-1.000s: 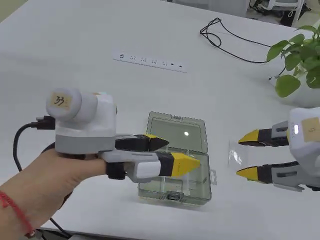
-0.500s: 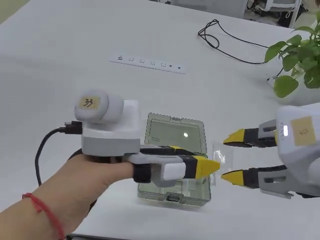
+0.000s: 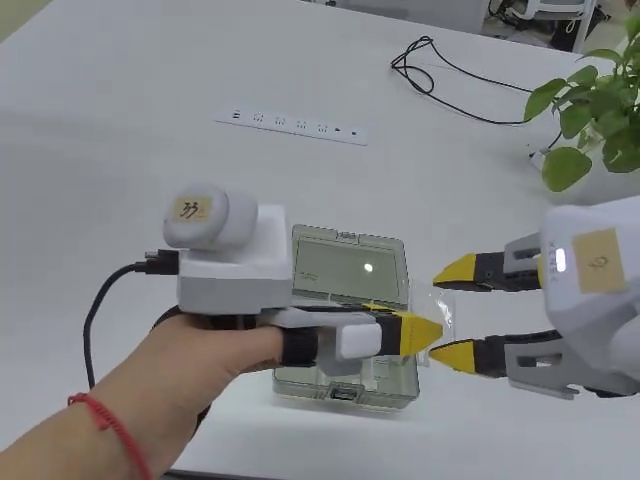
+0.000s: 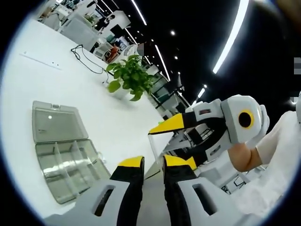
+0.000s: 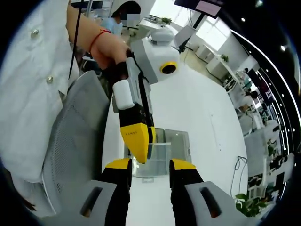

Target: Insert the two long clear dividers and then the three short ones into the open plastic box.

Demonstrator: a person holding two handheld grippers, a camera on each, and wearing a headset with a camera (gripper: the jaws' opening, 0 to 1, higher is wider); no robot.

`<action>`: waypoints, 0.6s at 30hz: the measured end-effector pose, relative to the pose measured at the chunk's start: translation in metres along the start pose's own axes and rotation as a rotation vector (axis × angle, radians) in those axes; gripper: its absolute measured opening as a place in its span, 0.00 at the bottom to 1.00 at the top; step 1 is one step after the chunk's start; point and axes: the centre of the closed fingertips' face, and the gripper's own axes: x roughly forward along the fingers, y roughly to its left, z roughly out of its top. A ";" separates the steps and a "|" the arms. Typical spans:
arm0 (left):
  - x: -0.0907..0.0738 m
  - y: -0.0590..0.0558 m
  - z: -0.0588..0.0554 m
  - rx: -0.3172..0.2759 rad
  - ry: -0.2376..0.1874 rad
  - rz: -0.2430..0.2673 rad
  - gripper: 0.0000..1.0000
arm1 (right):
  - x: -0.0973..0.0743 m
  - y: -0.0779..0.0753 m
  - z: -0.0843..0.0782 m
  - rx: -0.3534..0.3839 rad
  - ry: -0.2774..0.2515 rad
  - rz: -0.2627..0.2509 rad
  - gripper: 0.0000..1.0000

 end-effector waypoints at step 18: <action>0.000 -0.003 -0.004 -0.027 0.006 -0.017 0.00 | 0.003 0.003 0.001 -0.021 0.011 0.002 0.33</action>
